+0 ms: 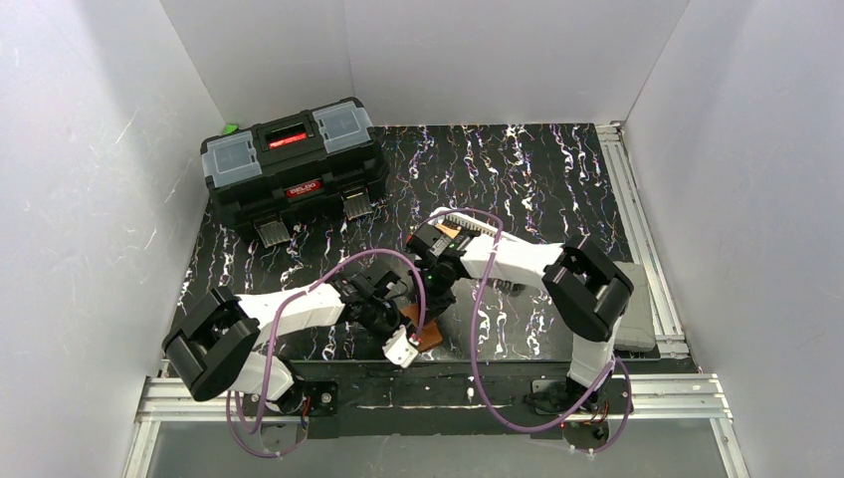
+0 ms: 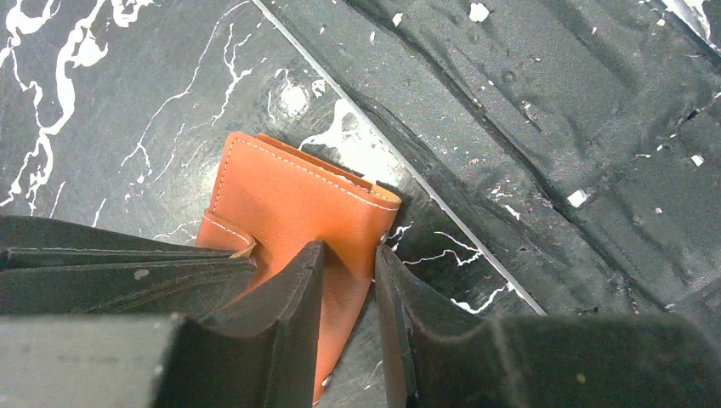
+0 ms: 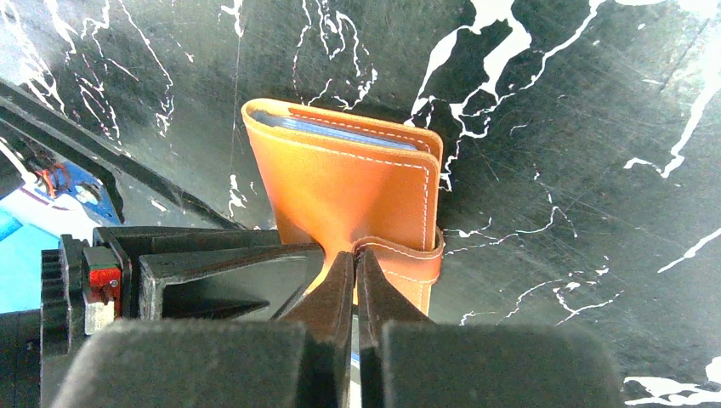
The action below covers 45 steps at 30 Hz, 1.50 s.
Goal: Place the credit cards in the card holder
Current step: Close the card holder at the center of the board.
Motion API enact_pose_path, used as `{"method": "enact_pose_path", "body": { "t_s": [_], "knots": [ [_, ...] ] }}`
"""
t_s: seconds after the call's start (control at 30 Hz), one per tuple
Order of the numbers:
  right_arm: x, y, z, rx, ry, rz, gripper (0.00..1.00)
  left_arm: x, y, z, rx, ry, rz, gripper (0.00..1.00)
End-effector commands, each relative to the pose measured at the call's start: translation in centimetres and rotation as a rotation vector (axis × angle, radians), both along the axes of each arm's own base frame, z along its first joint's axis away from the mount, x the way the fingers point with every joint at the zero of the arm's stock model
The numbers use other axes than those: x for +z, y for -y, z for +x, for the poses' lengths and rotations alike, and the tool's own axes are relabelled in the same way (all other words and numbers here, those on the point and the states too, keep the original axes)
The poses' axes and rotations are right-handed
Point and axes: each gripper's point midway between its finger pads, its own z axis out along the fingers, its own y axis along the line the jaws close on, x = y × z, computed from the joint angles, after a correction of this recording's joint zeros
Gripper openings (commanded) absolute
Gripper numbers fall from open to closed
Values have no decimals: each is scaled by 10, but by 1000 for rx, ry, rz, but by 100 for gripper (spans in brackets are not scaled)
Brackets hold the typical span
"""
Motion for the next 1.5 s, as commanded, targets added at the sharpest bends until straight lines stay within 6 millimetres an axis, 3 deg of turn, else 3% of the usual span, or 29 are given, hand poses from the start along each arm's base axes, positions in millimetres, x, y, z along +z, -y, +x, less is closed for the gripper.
{"method": "enact_pose_path", "body": {
  "t_s": [0.0,0.43,0.83,1.17,1.47],
  "knots": [
    [-64,27,-12,39,33,-205,1,-10,-10,-2,29,-28,81,25],
    [-82,34,-14,35,52,-278,1,1,-7,6,51,-28,101,24],
    [-94,32,-6,40,43,-352,1,9,-21,-4,41,-50,148,25],
    [-108,44,-8,72,26,-451,1,33,-24,3,93,-1,44,27],
    [-119,49,-6,85,70,-521,1,17,-30,18,109,43,26,28]
  ]
}}
